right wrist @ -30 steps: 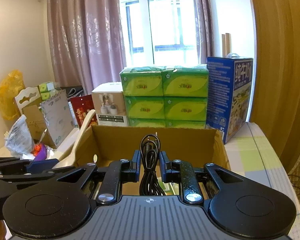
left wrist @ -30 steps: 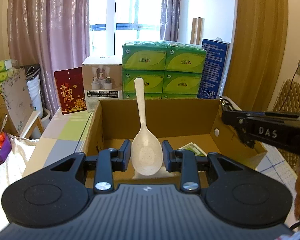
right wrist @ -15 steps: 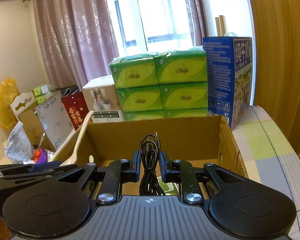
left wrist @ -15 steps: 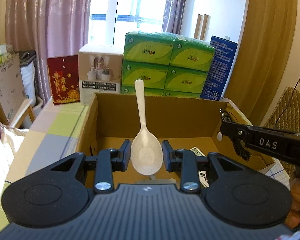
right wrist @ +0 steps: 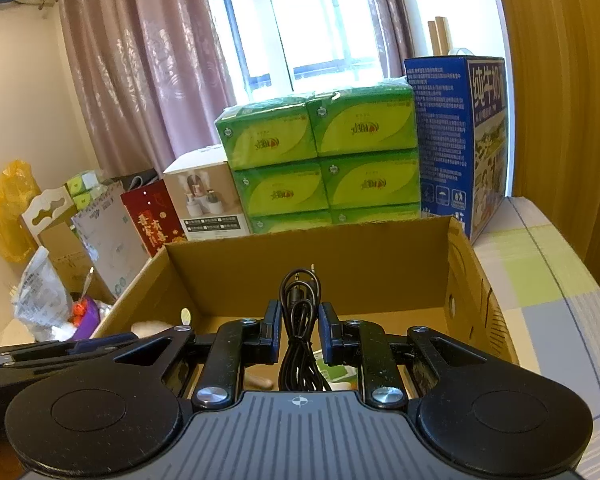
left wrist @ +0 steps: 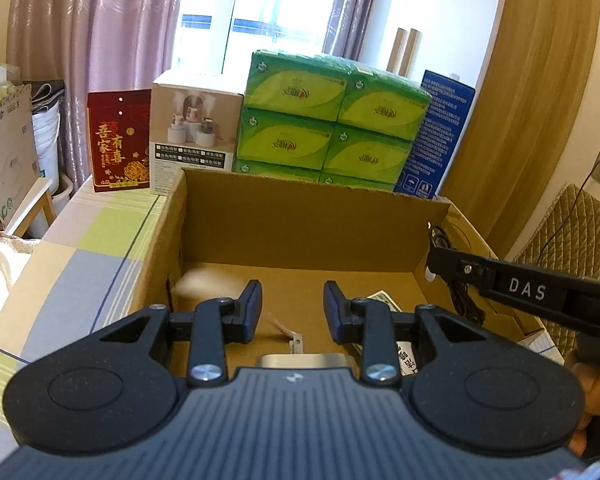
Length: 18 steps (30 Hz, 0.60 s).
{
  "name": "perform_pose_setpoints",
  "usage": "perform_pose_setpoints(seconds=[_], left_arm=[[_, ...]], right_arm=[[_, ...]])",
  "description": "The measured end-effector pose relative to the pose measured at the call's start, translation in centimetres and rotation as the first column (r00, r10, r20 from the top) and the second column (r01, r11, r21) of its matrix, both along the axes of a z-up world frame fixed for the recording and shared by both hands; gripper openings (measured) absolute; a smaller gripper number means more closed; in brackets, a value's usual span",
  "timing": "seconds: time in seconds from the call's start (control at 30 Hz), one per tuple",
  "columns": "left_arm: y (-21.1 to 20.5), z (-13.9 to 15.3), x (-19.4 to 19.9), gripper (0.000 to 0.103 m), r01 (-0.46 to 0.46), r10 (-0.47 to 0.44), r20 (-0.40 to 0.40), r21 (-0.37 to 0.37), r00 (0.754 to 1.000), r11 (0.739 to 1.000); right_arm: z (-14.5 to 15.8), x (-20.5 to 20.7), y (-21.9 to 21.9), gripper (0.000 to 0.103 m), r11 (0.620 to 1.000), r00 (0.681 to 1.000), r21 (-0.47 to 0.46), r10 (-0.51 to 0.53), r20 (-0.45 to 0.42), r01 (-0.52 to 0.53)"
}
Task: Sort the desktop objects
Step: 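Open the left tool and right tool to drop spoon and cable in the box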
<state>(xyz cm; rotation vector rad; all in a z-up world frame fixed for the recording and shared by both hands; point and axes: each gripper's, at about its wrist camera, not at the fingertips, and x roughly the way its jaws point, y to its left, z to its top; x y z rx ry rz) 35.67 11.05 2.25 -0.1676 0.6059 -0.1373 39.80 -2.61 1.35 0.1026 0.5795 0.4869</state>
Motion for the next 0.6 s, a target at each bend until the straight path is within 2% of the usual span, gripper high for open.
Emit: perform_pose_setpoints(seconds=[0.37,0.4,0.43,0.5,0.6], left_arm=[[0.3,-0.1,-0.2,0.032,-0.012,0.012,0.001,0.006,1.000,1.000],[0.3,-0.2,-0.2,0.032,-0.012,0.012,0.000,0.008,1.000,1.000],[0.3,-0.2,-0.2,0.033,-0.012,0.012,0.000,0.008,1.000,1.000],[0.3,-0.2,-0.2,0.033,-0.012,0.012,0.000,0.010,1.000,1.000],[0.2,-0.3,-0.2,0.034,-0.009,0.009,-0.002,0.014,1.000,1.000]], right_arm=[[-0.6,0.6,-0.5,0.017,0.997,1.000,0.076,-0.008,-0.018,0.010],[-0.7,0.6,-0.7,0.023,0.996,1.000,0.088,-0.013,-0.016,0.014],[-0.7,0.7,-0.9,0.035,0.995,1.000,0.097,-0.019,-0.016,0.020],[-0.6,0.7,-1.3,0.046,0.993,0.999,0.112,-0.032,-0.015,0.034],[-0.4,0.7,-1.8,0.046,0.991,0.999,0.120,-0.051,-0.012,0.052]])
